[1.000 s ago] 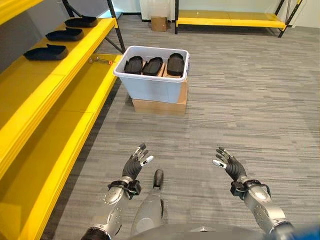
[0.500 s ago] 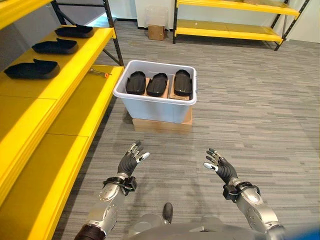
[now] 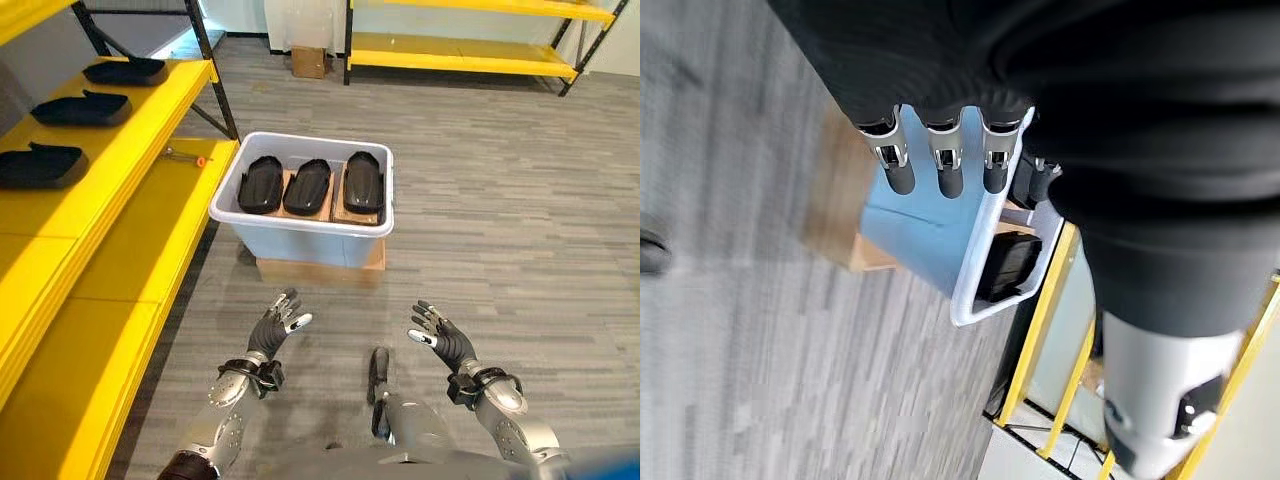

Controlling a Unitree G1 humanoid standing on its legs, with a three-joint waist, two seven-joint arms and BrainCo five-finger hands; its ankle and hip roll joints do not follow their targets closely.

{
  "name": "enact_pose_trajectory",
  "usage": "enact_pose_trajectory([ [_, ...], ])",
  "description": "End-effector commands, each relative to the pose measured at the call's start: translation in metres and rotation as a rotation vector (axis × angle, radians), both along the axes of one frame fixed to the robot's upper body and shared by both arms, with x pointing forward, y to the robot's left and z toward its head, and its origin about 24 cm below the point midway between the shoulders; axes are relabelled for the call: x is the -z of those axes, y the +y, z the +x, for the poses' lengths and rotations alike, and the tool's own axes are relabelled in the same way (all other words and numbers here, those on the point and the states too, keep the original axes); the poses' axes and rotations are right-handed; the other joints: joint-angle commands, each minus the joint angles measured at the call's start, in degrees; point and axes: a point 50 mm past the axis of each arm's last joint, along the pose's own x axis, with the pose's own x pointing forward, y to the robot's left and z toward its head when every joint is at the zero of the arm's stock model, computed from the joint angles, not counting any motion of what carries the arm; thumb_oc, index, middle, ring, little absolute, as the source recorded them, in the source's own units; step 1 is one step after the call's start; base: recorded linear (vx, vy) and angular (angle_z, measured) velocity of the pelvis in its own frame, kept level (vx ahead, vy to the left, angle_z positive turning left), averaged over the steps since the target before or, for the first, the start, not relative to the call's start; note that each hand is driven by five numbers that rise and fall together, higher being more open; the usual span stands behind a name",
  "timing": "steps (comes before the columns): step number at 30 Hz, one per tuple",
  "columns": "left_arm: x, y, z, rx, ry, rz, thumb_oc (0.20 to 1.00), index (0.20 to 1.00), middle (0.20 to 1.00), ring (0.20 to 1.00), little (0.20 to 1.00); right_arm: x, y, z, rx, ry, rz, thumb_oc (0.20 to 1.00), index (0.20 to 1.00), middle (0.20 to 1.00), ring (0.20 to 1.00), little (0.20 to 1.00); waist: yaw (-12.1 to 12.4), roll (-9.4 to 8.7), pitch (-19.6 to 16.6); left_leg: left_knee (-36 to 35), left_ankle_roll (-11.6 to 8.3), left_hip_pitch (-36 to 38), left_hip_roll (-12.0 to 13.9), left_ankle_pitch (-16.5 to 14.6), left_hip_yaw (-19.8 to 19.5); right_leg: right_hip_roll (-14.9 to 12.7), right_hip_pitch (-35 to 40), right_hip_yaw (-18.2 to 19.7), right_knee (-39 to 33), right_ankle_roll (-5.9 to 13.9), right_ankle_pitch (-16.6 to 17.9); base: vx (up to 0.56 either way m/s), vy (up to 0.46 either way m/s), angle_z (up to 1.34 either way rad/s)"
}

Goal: Move parts from the plastic box to the shelf.

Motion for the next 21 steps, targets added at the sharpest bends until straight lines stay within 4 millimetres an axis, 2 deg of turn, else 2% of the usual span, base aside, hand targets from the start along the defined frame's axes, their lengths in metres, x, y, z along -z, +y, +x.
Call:
enact_pose_trajectory([
  [1,-0.018,-0.006,0.008,0.037,-0.107,-0.031,1.0,1.0,1.0,1.0,1.0,-0.021,0.004,0.016,-0.015,-0.125,0.022,1.0,1.0,1.0,1.0,1.0,-0.4,-0.06,-2.7,4.1,-4.42,1.2,1.6,-1.6,3.0,1.8,2.4,0.1,-0.8,1.24,1.6,0.4,-0.11,0.5],
  [3,-0.019,-0.007,0.008,0.042,-0.108,-0.031,1.0,1.0,1.0,1.0,1.0,-0.022,0.002,0.017,-0.009,-0.129,0.021,1.0,1.0,1.0,1.0,1.0,-0.8,0.48,-3.1,7.5,-6.03,1.3,2.9,-1.0,2.7,3.0,3.0,-0.2,1.0,0.11,-0.5,0.42,-0.128,0.37],
  [4,-0.019,-0.008,0.009,0.044,-0.112,-0.032,1.0,1.0,1.0,1.0,1.0,-0.023,0.0,0.018,-0.007,-0.137,0.015,1.0,1.0,1.0,1.0,1.0,-0.8,1.23,-3.3,11.0,-7.33,1.4,3.9,0.4,2.7,4.1,3.8,-0.5,2.5,-0.71,-2.3,0.38,-0.111,0.27],
  [5,-0.019,-0.008,0.008,0.045,-0.108,-0.033,1.0,1.0,1.0,1.0,1.0,-0.023,-0.001,0.018,-0.005,-0.135,0.013,1.0,1.0,1.0,1.0,1.0,-0.9,1.04,-3.3,13.3,-8.25,0.3,3.8,2.5,2.8,4.1,4.7,-0.5,2.3,-1.15,-2.6,0.36,-0.1,0.21],
  [6,-0.018,-0.008,0.008,0.042,-0.107,-0.037,1.0,1.0,1.0,1.0,1.0,-0.024,-0.002,0.019,-0.004,-0.137,0.014,1.0,1.0,1.0,1.0,1.0,-0.7,1.28,-3.0,18.3,-9.62,-1.1,4.3,5.0,3.2,4.7,6.0,-0.3,2.3,-1.73,-3.5,0.28,-0.098,0.1],
  [7,-0.019,-0.007,0.008,0.033,-0.108,-0.036,1.0,1.0,1.0,1.0,1.0,-0.024,-0.005,0.019,0.003,-0.14,0.01,1.0,1.0,1.0,1.0,1.0,-0.5,1.12,-3.0,24.6,-11.72,-3.8,4.6,9.0,3.5,5.2,7.4,0.0,2.0,-2.33,-4.3,0.28,-0.108,-0.03],
  [9,-0.019,-0.007,0.009,0.029,-0.106,-0.045,1.0,1.0,1.0,1.0,1.0,-0.024,-0.008,0.019,0.013,-0.138,0.004,1.0,1.0,1.0,1.0,1.0,0.1,-0.07,-2.1,36.3,-14.91,-8.7,4.2,15.1,4.6,5.1,9.9,0.5,1.3,-3.49,-5.6,0.22,-0.1,-0.1],
  [10,-0.019,-0.007,0.009,0.027,-0.105,-0.05,1.0,1.0,1.0,1.0,1.0,-0.025,-0.009,0.019,0.017,-0.138,0.001,1.0,1.0,1.0,1.0,1.0,0.8,-0.42,-1.0,41.6,-15.57,-11.1,3.7,16.2,5.5,5.2,11.4,1.0,0.9,-4.07,-6.2,0.21,-0.093,-0.08],
  [12,-0.02,-0.008,0.008,0.022,-0.104,-0.058,1.0,1.0,1.0,1.0,1.0,-0.026,-0.011,0.02,0.024,-0.143,-0.008,1.0,1.0,1.0,1.0,1.0,2.0,-1.52,0.4,45.1,-14.06,-15.9,3.1,15.1,6.9,4.4,13.5,1.6,0.3,-4.6,-6.8,0.19,-0.082,-0.16],
  [13,-0.02,-0.008,0.008,0.021,-0.104,-0.062,1.0,1.0,1.0,1.0,1.0,-0.027,-0.011,0.021,0.026,-0.143,-0.006,1.0,1.0,1.0,1.0,1.0,2.5,-1.58,1.1,44.0,-11.98,-18.5,5.1,13.0,8.3,4.4,14.8,1.8,-0.1,-4.51,-7.0,0.19,-0.062,-0.12],
  [15,-0.021,-0.005,0.006,0.022,-0.103,-0.048,1.0,1.0,1.0,1.0,1.0,-0.026,-0.012,0.02,0.036,-0.139,-0.008,1.0,1.0,1.0,1.0,1.0,3.1,-2.97,1.5,38.2,-8.91,-23.3,7.3,8.8,10.6,3.5,16.0,1.8,-0.3,-4.29,-8.0,0.2,-0.015,-0.05],
  [16,-0.019,-0.003,0.004,0.021,-0.096,-0.038,1.0,1.0,1.0,1.0,1.0,-0.025,-0.014,0.02,0.039,-0.14,-0.018,1.0,1.0,1.0,1.0,1.0,3.6,-3.35,1.8,34.4,-8.03,-23.9,8.6,7.1,11.4,3.4,16.6,2.4,-0.5,-4.03,-8.6,0.21,0.054,0.03],
  [17,-0.018,-0.001,0.004,0.012,-0.091,-0.031,1.0,1.0,1.0,1.0,1.0,-0.025,-0.014,0.02,0.038,-0.144,-0.027,1.0,1.0,1.0,1.0,1.0,4.0,-3.55,2.0,28.9,-7.84,-24.6,10.5,6.9,11.3,3.3,17.2,3.0,-0.4,-3.66,-9.1,0.28,0.145,-0.05],
  [18,-0.017,0.001,0.002,0.0,-0.079,-0.025,1.0,1.0,1.0,1.0,1.0,-0.024,-0.013,0.02,0.037,-0.14,-0.032,1.0,1.0,1.0,1.0,1.0,4.4,-3.4,2.1,15.0,-8.68,-24.0,14.4,10.8,10.2,3.2,18.0,3.3,-0.2,-3.2,-10.2,0.21,0.116,-0.27],
  [19,-0.016,0.001,0.002,0.0,-0.079,-0.025,1.0,1.0,1.0,1.0,1.0,-0.024,-0.013,0.02,0.037,-0.139,-0.032,1.0,1.0,1.0,1.0,1.0,4.4,-3.55,2.2,14.2,-8.73,-23.4,14.3,11.2,10.3,3.0,18.2,3.4,-0.2,-3.22,-10.2,0.24,0.164,-0.37],
  [20,-0.016,0.003,0.003,-0.008,-0.08,-0.013,1.0,1.0,1.0,1.0,1.0,-0.024,-0.012,0.021,0.032,-0.144,-0.045,1.0,1.0,1.0,1.0,1.0,5.0,-2.9,2.4,5.8,-9.83,-23.4,17.2,16.0,8.4,3.4,19.3,4.0,-0.3,-2.91,-11.5,0.17,0.122,-0.36],
  [21,-0.017,0.004,0.002,-0.013,-0.082,-0.014,1.0,1.0,1.0,1.0,1.0,-0.024,-0.012,0.02,0.03,-0.142,-0.044,1.0,1.0,1.0,1.0,1.0,5.1,-2.62,2.4,1.8,-10.39,-22.4,18.5,18.0,7.2,3.5,19.9,4.6,-0.3,-2.86,-11.7,0.25,0.198,-0.2],
])
